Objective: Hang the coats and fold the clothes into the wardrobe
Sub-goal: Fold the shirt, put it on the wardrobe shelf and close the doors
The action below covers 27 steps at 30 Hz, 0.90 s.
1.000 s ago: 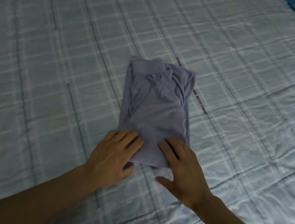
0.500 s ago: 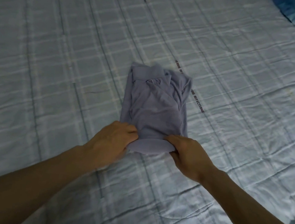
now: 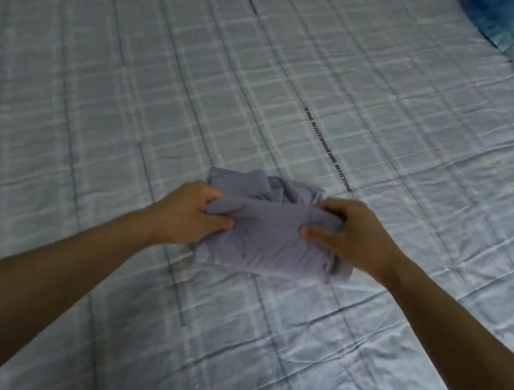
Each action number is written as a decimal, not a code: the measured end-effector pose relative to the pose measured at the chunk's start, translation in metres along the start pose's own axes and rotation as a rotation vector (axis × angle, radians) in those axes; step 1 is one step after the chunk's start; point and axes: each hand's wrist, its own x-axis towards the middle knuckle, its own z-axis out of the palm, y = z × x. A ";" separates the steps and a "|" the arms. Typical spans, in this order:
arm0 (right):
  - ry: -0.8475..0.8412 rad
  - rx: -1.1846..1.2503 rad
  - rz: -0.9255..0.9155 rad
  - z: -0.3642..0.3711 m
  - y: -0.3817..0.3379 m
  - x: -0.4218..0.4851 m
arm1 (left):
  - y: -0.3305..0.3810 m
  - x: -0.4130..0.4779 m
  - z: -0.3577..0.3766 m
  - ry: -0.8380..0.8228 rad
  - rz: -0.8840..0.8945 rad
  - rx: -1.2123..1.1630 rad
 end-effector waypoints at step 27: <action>0.101 -0.508 -0.311 0.110 0.073 0.069 | -0.073 0.065 0.081 0.115 0.216 0.703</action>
